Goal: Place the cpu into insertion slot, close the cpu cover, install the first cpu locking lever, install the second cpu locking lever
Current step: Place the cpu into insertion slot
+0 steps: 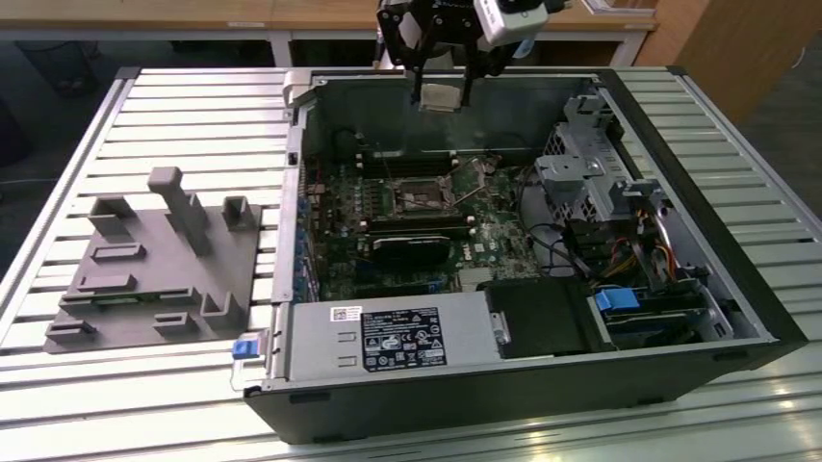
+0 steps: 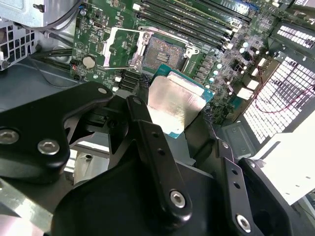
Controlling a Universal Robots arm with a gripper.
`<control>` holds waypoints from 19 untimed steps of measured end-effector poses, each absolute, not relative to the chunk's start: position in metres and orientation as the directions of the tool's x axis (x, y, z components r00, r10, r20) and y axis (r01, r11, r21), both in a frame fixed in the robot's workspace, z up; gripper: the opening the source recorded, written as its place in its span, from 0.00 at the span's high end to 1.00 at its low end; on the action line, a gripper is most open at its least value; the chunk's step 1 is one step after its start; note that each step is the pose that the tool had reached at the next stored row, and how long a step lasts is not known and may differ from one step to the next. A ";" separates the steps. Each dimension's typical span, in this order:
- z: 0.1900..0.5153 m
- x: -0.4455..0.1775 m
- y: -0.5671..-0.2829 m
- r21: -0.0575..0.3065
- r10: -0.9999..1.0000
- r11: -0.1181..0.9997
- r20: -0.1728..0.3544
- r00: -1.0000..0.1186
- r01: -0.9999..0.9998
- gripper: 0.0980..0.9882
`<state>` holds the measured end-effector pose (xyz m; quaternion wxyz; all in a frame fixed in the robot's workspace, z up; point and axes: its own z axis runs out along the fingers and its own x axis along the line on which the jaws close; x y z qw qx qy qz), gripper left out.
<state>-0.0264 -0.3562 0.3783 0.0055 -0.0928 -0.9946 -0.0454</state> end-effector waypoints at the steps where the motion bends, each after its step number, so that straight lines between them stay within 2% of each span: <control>1: 0.378 -0.026 -0.356 0.089 0.185 0.978 0.019 -0.983 0.186 0.50; 19: 0.378 -0.026 -0.356 0.089 0.210 0.973 0.019 -0.977 0.211 0.50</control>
